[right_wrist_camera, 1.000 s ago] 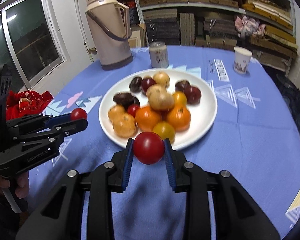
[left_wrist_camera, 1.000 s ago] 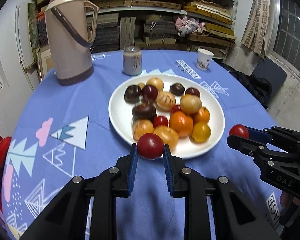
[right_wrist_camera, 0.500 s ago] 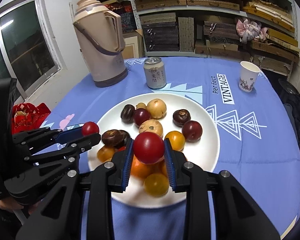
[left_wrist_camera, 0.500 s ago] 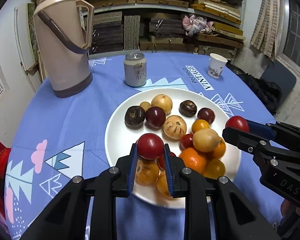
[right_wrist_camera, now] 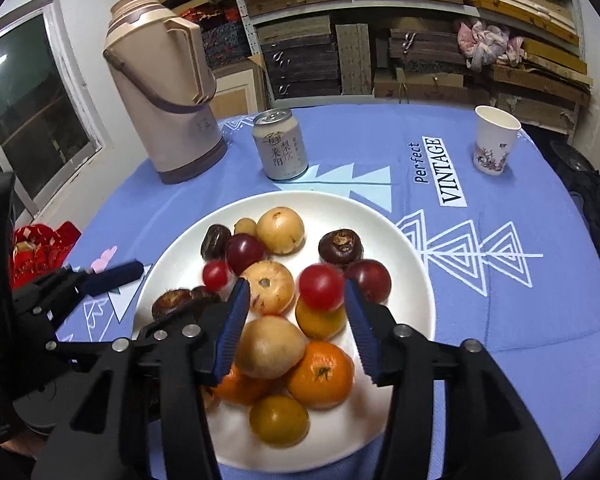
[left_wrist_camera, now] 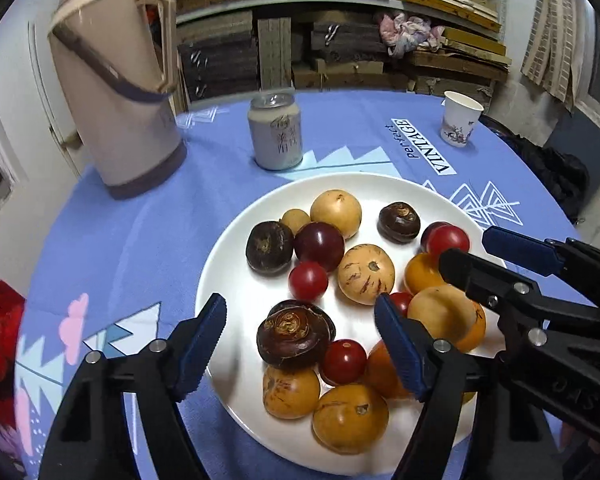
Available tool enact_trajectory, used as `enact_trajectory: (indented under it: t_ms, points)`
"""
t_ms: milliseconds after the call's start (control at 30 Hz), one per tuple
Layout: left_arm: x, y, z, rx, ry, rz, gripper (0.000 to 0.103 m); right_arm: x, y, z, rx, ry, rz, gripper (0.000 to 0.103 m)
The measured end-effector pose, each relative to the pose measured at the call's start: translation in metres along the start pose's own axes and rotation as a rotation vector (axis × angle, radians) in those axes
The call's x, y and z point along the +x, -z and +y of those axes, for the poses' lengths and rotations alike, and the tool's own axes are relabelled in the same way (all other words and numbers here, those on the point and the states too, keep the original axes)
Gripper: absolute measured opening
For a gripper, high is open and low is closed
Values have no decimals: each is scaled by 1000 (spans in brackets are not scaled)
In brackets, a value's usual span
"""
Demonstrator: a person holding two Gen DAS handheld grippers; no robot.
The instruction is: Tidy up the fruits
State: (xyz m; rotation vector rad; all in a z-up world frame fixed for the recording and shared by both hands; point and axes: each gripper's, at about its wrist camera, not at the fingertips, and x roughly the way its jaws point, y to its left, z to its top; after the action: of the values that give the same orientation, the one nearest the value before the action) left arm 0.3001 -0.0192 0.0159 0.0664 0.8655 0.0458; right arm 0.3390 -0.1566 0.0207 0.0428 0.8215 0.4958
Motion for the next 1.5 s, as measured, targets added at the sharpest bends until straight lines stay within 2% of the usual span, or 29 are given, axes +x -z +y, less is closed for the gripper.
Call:
enact_trajectory:
  t_ms: [100,167,233,333,467,833,900,1000,1500]
  points:
    - [-4,3,-2,6,-2,5,77,-10,6,1,-9,15,-10,56]
    - [-10,7,-2,-4,6,3,78,-20,11,0,0,29,-29,67]
    - [-16,12,-2,-12,3,-6,83,-30,16,1,1,49,-50,69]
    - [-26,19,-1,-19,-2,-17,84,-46,26,0,8,82,-74,84]
    - [-39,32,2,-34,-3,-22,84,-64,42,0,10,105,-92,89]
    - [-67,81,8,-77,5,-12,85,-91,89,12,36,87,-83,92]
    - [-71,90,11,-91,-1,-8,92,-95,96,15,37,87,-82,92]
    - [-80,104,14,-99,-16,-10,93,-100,107,20,40,86,-78,92]
    - [-118,151,24,-138,-11,-20,97,-118,159,46,-10,172,-59,98]
